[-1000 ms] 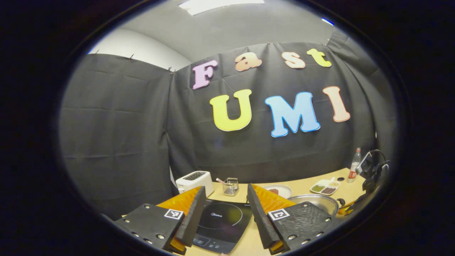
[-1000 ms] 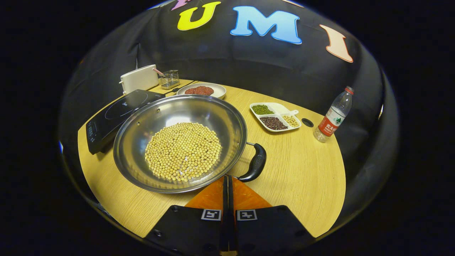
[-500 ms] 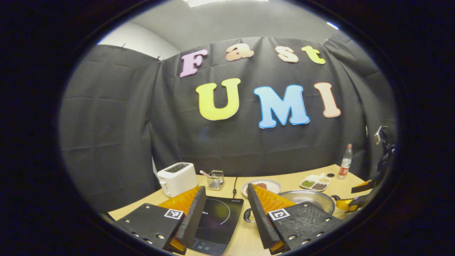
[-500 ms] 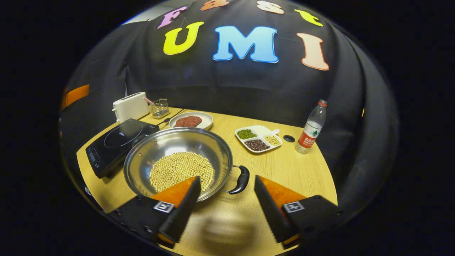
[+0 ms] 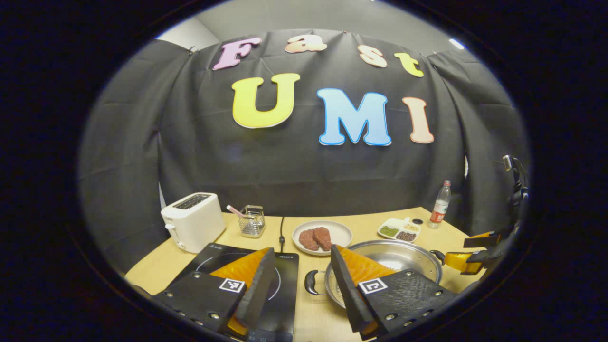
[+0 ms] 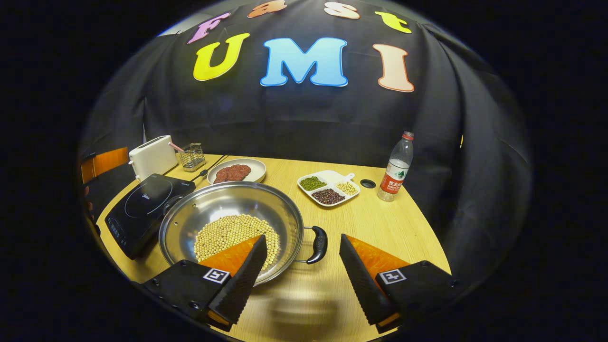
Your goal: First push the handle of the pot to place it horizontally, then grasp the pot with both hands and set it on the induction cooktop.
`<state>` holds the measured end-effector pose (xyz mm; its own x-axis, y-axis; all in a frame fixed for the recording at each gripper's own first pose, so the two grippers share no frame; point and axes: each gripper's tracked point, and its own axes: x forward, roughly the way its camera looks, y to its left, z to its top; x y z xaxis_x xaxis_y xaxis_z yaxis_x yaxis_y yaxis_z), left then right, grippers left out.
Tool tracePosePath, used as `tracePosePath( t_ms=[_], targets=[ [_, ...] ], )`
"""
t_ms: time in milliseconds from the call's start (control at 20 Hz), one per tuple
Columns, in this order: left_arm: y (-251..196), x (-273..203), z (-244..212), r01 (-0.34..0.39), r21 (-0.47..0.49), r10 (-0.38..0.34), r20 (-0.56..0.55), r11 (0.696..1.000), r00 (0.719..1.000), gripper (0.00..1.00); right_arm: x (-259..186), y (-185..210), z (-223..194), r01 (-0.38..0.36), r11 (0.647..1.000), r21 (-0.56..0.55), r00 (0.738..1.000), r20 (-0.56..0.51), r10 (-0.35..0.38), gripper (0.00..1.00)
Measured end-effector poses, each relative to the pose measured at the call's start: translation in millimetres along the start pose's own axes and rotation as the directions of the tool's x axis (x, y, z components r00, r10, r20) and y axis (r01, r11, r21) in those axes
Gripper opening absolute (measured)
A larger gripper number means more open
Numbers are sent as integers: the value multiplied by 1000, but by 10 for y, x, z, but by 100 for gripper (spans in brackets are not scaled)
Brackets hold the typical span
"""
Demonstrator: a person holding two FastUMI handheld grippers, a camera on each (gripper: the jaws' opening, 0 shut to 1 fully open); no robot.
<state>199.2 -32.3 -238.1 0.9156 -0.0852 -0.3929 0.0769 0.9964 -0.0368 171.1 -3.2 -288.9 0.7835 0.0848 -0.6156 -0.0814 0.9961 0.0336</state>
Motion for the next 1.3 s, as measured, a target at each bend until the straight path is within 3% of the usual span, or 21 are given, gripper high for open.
tracePosePath(
  t_ms=[450, 850, 1250, 1300],
  targets=[
    [-172, 637, -603, 107, -77, -119, -169, 991, 978, 75, 190, -72, -27, 56, 997, 45, 998, -33, -55, 97],
    [-226, 965, -1095, 116, -114, -146, -301, 987, 942, 69, 408, -54, -85, 51, 996, 75, 997, -67, -46, 97],
    [-236, 1057, -1448, 97, -120, -137, -390, 988, 911, 76, 581, -6, -211, 33, 995, 89, 992, -127, -21, 98],
    [-250, 1051, -1453, 100, -122, -141, -390, 987, 910, 72, 597, 3, -228, 33, 996, 87, 991, -133, -21, 98]
  ],
)
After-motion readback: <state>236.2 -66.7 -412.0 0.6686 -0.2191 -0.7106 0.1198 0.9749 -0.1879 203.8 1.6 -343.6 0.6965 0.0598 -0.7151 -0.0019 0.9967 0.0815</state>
